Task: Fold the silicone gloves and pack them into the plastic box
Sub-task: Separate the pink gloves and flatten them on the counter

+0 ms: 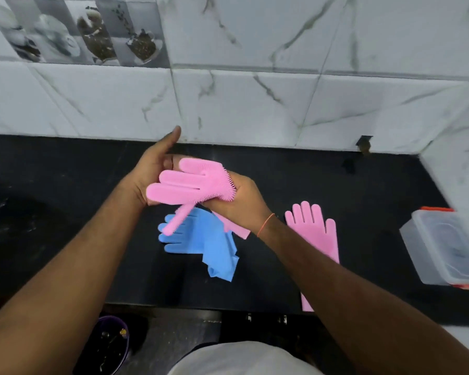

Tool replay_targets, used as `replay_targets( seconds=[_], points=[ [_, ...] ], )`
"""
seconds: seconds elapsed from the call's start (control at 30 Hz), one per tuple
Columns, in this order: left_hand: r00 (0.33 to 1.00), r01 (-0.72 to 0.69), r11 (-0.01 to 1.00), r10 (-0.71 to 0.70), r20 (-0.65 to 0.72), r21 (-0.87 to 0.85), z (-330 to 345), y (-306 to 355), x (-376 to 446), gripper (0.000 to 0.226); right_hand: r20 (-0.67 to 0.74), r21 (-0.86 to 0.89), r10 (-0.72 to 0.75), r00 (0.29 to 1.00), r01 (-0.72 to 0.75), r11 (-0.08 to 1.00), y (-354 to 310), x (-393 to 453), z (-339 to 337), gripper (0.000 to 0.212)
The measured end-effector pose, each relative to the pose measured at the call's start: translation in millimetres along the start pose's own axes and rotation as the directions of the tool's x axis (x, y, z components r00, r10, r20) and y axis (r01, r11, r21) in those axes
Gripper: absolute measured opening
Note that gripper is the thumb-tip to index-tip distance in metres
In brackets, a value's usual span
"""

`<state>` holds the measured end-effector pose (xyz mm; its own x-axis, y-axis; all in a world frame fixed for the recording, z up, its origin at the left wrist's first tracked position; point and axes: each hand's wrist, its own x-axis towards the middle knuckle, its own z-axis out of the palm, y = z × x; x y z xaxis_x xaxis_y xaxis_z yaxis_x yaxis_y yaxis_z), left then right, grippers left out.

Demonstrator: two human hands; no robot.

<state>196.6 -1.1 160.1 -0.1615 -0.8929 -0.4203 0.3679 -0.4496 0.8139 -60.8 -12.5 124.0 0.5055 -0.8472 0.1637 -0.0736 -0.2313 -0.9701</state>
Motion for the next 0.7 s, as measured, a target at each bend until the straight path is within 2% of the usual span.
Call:
replay_targets(
  seconds=[0.07, 0.13, 0.17, 0.23, 0.3, 0.37, 0.47, 0.57, 0.7],
  points=[
    [0.998, 0.045, 0.996, -0.041, 0.049, -0.074, 48.0, -22.1, 22.0, 0.079, -0.112, 0.031, 0.044, 0.993, -0.041, 0.999, 4.1, -8.8, -29.3, 0.037],
    [0.996, 0.043, 0.978, -0.025, 0.087, -0.203, 75.8, -48.9, 47.5, 0.080, -0.213, -0.037, 0.079, 0.974, -0.089, 0.995, 13.9, -18.4, -61.3, 0.025],
    [0.997, 0.035, 0.978, -0.020, 0.076, -0.204, 88.7, -62.2, 60.0, 0.081, -0.256, -0.055, 0.105, 0.961, -0.122, 0.991, 20.0, -26.0, -78.5, 0.022],
    [0.987, 0.060, 0.984, -0.034, 0.157, -0.166, 116.4, -87.7, 83.7, 0.083, -0.313, 0.021, 0.205, 0.927, -0.209, 0.978, 30.7, -46.7, -112.7, 0.022],
    [0.971, 0.082, 0.996, -0.073, 0.228, -0.030, 145.2, -115.6, 105.2, 0.084, -0.316, 0.164, 0.314, 0.895, -0.274, 0.947, 41.1, -69.9, -141.9, 0.024],
    [0.957, 0.105, 0.987, -0.134, 0.259, 0.122, 173.2, -144.2, 126.2, 0.073, -0.319, 0.271, 0.407, 0.856, -0.330, 0.904, 53.2, -92.2, -171.3, 0.029],
    [0.977, 0.070, 0.978, -0.107, 0.185, 0.198, 216.3, -182.3, 151.7, 0.052, -0.224, 0.421, 0.567, 0.793, -0.446, 0.790, 67.7, -124.3, -212.5, 0.039],
    [0.986, 0.047, 0.977, -0.079, 0.148, 0.208, 258.1, -203.7, 170.9, 0.046, -0.146, 0.478, 0.616, 0.774, -0.490, 0.729, 77.6, -152.8, -246.6, 0.040],
    [0.995, -0.012, 0.954, -0.018, 0.097, 0.300, 301.8, -214.3, 190.2, 0.046, -0.212, 0.493, 0.622, 0.753, -0.467, 0.734, 95.8, -173.3, -283.7, 0.043]
  ],
)
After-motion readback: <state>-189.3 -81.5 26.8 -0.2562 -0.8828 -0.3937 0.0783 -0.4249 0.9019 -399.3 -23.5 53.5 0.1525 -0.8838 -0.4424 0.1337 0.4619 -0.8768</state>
